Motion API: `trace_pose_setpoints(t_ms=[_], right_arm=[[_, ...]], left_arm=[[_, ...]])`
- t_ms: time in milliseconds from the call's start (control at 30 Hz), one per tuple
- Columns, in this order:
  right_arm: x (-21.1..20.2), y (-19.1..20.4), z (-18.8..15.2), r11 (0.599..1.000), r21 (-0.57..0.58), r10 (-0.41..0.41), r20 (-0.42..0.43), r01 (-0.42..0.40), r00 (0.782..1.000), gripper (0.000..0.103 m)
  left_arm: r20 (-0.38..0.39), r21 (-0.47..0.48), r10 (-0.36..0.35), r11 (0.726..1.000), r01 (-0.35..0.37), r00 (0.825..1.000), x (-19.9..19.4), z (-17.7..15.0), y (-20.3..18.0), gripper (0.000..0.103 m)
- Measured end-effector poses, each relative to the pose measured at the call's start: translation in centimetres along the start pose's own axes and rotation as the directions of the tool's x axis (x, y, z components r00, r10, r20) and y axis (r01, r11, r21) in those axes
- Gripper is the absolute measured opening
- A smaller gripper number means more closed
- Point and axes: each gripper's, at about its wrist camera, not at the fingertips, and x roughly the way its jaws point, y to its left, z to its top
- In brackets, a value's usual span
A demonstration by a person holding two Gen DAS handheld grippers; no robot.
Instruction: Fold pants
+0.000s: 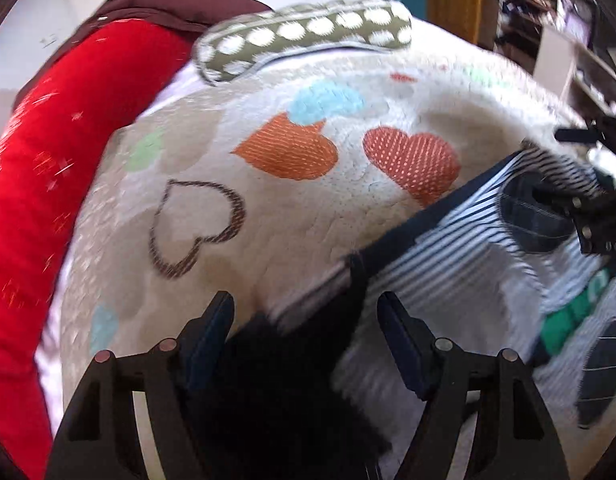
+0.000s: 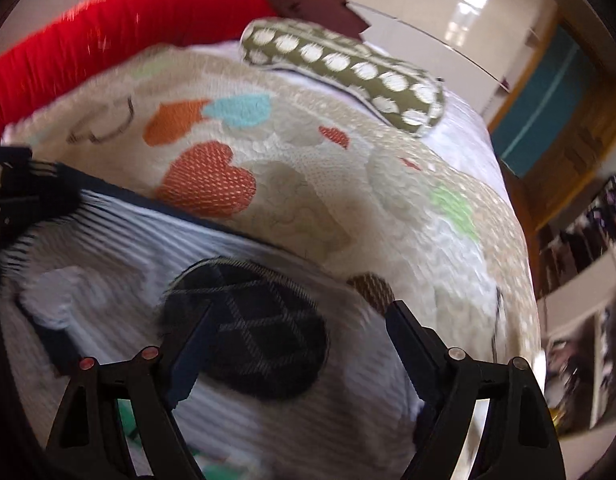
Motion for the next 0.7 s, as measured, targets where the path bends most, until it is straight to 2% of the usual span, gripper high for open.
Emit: trace_pose_setpoints(t_ms=[100,133,167,200,233,267,300,467,533,700], right_arm=[[3.1,-0.4,1.3,0.999,-0.033,0.01,-0.044,-0.011,0.999,0.085],[3.7,-0.4,1.3,0.999,-0.035,0.023,-0.054,-0.024,0.998,0.083],[4.4,-0.6,1.5,0.998,-0.026,0.058,-0.063,-0.059,0.996,0.081],[4.9,-0.8,1.8,0.995,-0.002,0.102,-0.069,-0.102,0.992,0.068],[5.1,-1.1,1.9,0.986,0.038,0.167,-0.078,-0.165,0.983,0.04],[5.2,-1.4,2.0,0.972,0.078,0.227,-0.079,-0.221,0.971,0.023],[4.9,-1.7,2.0,0.958,0.118,0.27,-0.071,-0.261,0.96,0.007],[1.7,-1.8,1.0,0.942,0.19,0.281,-0.006,-0.275,0.96,0.005],[-1.5,-1.5,0.2,0.946,0.193,0.259,0.033,-0.261,0.965,0.005],[-8.6,0.6,-3.1,0.95,0.176,0.245,0.099,-0.259,0.964,0.005]], left_arm=[[-0.038,0.021,-0.023,0.999,0.024,0.999,2.2,0.8,-0.5,0.073],[-0.051,0.019,-0.037,0.999,0.038,0.998,2.7,1.0,-0.6,0.068],[-0.059,0.008,-0.069,0.998,0.069,0.996,2.9,0.9,-0.6,0.05],[-0.057,-0.011,-0.118,0.993,0.118,0.991,2.8,0.9,-0.5,0.039],[-0.05,-0.023,-0.143,0.99,0.142,0.988,2.5,0.8,-0.6,0.013],[-0.044,-0.025,-0.125,0.992,0.124,0.991,2.1,0.6,-0.8,0.005],[-0.034,-0.02,-0.107,0.994,0.106,0.994,1.7,0.6,-1.0,0.004],[0.041,-0.02,-0.064,0.998,0.065,0.997,-2.9,-0.8,-1.0,0.004],[0.089,-0.03,-0.064,0.997,0.067,0.994,-5.9,-1.9,-1.1,0.004],[0.179,-0.079,-0.067,0.993,0.083,0.981,-12.3,-7.2,-1.1,0.004]])
